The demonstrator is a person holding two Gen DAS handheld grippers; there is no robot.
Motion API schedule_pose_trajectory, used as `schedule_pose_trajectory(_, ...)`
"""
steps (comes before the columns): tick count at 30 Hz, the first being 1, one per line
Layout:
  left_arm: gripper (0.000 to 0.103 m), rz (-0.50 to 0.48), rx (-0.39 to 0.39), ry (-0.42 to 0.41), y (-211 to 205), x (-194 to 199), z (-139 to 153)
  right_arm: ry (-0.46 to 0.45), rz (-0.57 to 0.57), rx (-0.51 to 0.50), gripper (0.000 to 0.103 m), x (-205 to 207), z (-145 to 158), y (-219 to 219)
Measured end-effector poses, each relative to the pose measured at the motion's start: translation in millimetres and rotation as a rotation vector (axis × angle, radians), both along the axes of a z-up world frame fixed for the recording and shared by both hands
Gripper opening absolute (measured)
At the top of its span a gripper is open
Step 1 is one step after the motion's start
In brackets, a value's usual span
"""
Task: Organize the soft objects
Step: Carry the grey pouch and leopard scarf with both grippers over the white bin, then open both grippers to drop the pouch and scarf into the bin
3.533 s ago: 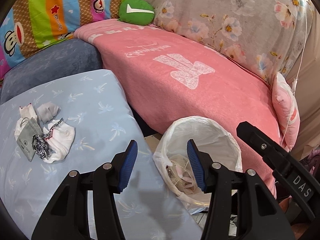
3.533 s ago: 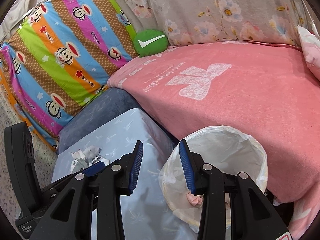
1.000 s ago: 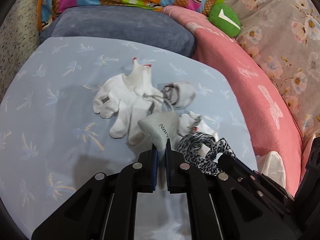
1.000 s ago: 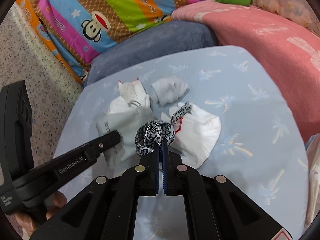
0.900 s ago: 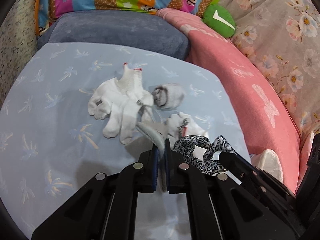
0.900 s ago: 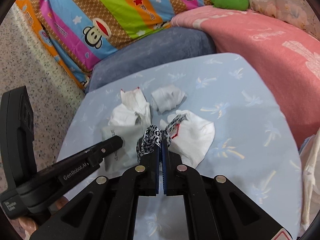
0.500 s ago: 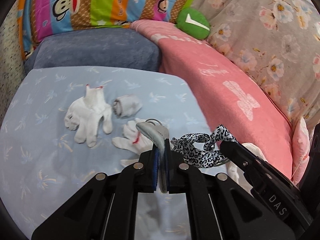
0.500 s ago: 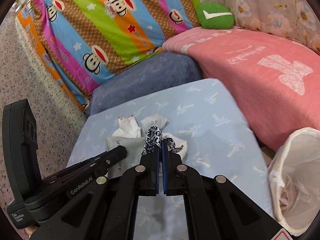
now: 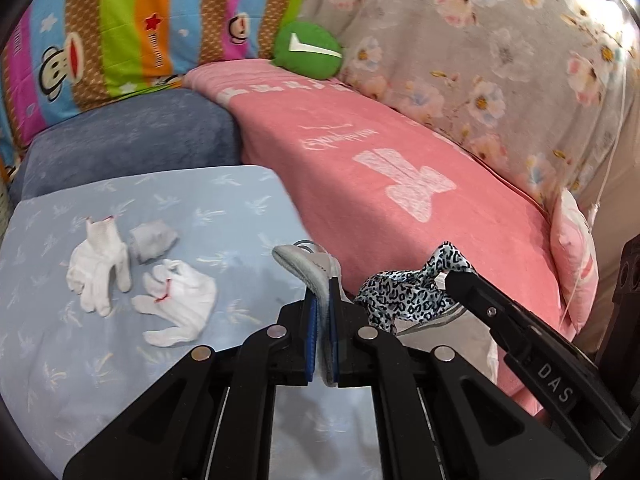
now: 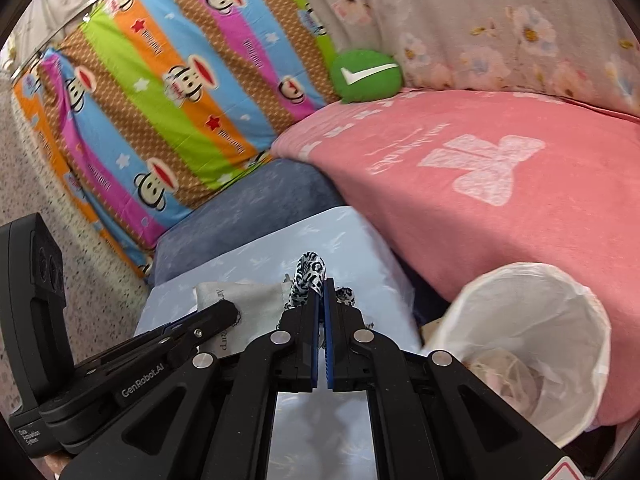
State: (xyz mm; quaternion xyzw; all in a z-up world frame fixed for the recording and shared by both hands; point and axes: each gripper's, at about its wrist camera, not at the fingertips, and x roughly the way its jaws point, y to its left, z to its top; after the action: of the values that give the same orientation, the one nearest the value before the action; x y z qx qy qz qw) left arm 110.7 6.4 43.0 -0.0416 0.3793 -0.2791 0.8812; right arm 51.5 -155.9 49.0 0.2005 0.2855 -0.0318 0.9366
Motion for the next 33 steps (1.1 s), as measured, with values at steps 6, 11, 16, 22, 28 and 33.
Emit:
schedule_pose_trajectory(6, 0.005, -0.078, 0.018, -0.011, -41, -14, 2, -0.008, -0.084, 0.015, 0.002, -25, -1, -45)
schedule_pose_trajectory(11, 0.005, -0.136, 0.033, -0.008, -70, -25, 0, -0.007, -0.141, 0.026, 0.002, -44, -6, -76)
schedule_pose_trajectory(16, 0.006, -0.183, 0.047, -0.003, -95, -35, -5, -0.002, -0.176, 0.031, 0.002, -58, -10, -94)
schedule_pose_trajectory(22, 0.007, -0.224, 0.059, 0.029, -115, -40, -12, 0.004, -0.209, 0.036, 0.008, -67, -15, -110)
schedule_pose_trajectory(28, 0.041, -0.212, 0.065, 0.007, -120, -45, -11, 0.008, -0.229, 0.042, 0.009, -71, -17, -118)
schedule_pose_trajectory(33, 0.048, -0.211, 0.069, -0.007, -122, -46, -9, 0.008, -0.239, 0.047, 0.019, -73, -19, -120)
